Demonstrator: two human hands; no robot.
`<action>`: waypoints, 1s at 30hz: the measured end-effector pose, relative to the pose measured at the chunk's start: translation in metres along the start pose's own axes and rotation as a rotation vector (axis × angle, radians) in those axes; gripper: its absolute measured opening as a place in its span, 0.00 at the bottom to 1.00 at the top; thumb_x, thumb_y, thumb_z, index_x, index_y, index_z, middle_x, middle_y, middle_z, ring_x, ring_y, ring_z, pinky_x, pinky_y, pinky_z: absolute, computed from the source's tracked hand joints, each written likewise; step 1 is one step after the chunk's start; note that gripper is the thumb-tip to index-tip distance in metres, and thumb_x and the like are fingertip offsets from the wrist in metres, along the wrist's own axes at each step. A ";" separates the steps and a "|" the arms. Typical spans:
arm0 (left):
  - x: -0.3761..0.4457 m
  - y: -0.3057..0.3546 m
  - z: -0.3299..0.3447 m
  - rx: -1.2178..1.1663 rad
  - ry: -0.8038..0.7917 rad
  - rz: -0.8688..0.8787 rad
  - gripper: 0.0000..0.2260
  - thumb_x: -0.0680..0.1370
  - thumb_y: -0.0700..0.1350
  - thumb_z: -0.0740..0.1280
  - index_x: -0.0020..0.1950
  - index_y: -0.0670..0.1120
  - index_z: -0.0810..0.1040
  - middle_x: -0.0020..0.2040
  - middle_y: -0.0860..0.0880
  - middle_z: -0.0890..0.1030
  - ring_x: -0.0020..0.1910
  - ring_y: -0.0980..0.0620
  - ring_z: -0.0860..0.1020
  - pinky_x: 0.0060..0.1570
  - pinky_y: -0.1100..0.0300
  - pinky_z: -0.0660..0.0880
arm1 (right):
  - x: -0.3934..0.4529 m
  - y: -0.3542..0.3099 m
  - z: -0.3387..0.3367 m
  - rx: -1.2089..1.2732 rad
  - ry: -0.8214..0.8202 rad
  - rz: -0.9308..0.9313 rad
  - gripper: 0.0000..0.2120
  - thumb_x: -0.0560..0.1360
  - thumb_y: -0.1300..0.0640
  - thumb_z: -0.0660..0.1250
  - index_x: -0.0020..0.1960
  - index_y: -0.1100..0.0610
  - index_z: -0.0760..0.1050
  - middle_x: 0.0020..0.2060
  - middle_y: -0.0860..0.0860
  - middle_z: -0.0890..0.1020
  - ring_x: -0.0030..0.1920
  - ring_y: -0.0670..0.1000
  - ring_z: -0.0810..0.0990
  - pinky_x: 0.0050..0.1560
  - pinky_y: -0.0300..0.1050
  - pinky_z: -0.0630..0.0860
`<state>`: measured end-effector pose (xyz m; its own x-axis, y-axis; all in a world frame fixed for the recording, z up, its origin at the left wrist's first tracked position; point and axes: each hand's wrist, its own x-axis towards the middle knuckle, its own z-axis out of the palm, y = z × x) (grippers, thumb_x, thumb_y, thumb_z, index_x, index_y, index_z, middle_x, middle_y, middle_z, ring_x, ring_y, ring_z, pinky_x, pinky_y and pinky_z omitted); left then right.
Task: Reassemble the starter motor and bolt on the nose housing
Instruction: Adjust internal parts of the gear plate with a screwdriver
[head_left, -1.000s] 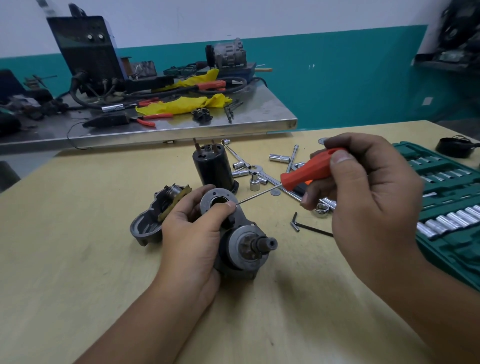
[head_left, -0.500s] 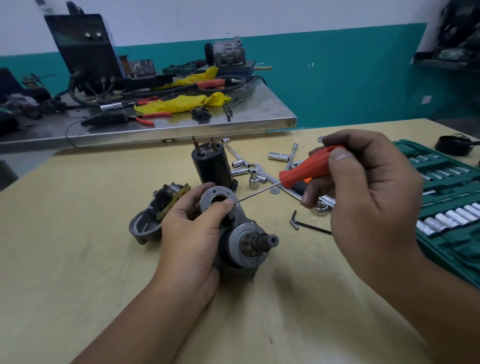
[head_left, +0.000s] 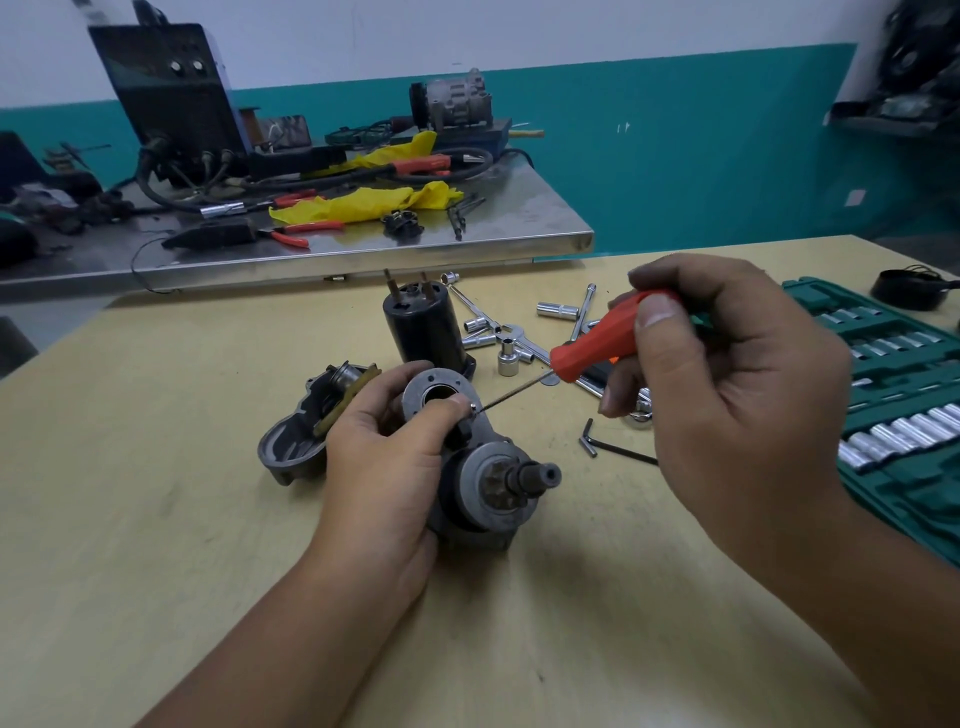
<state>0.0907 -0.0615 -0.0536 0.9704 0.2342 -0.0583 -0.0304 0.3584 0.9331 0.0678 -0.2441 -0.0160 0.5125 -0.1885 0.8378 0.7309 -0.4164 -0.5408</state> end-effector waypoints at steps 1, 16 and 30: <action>0.001 0.000 -0.001 0.015 -0.011 0.010 0.14 0.74 0.36 0.76 0.53 0.54 0.86 0.50 0.47 0.87 0.44 0.43 0.87 0.40 0.48 0.84 | 0.000 0.000 0.000 -0.033 -0.014 -0.044 0.06 0.83 0.61 0.62 0.56 0.55 0.76 0.37 0.52 0.82 0.30 0.48 0.84 0.30 0.46 0.79; 0.033 0.036 -0.024 0.670 -0.366 0.118 0.21 0.58 0.60 0.76 0.50 0.58 0.86 0.44 0.53 0.87 0.43 0.51 0.87 0.37 0.58 0.81 | 0.003 0.003 -0.004 0.178 0.061 0.155 0.06 0.82 0.60 0.61 0.56 0.58 0.77 0.40 0.58 0.83 0.29 0.56 0.84 0.30 0.48 0.79; 0.023 0.034 -0.021 0.704 -0.411 0.166 0.05 0.78 0.49 0.73 0.52 0.59 0.86 0.43 0.55 0.86 0.33 0.48 0.85 0.26 0.56 0.79 | -0.001 0.003 -0.001 0.154 0.016 0.079 0.07 0.83 0.61 0.62 0.57 0.58 0.77 0.39 0.55 0.82 0.30 0.53 0.84 0.32 0.47 0.79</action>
<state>0.1068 -0.0252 -0.0310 0.9809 -0.1632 0.1062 -0.1560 -0.3324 0.9301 0.0687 -0.2457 -0.0186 0.5651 -0.2299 0.7923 0.7495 -0.2584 -0.6095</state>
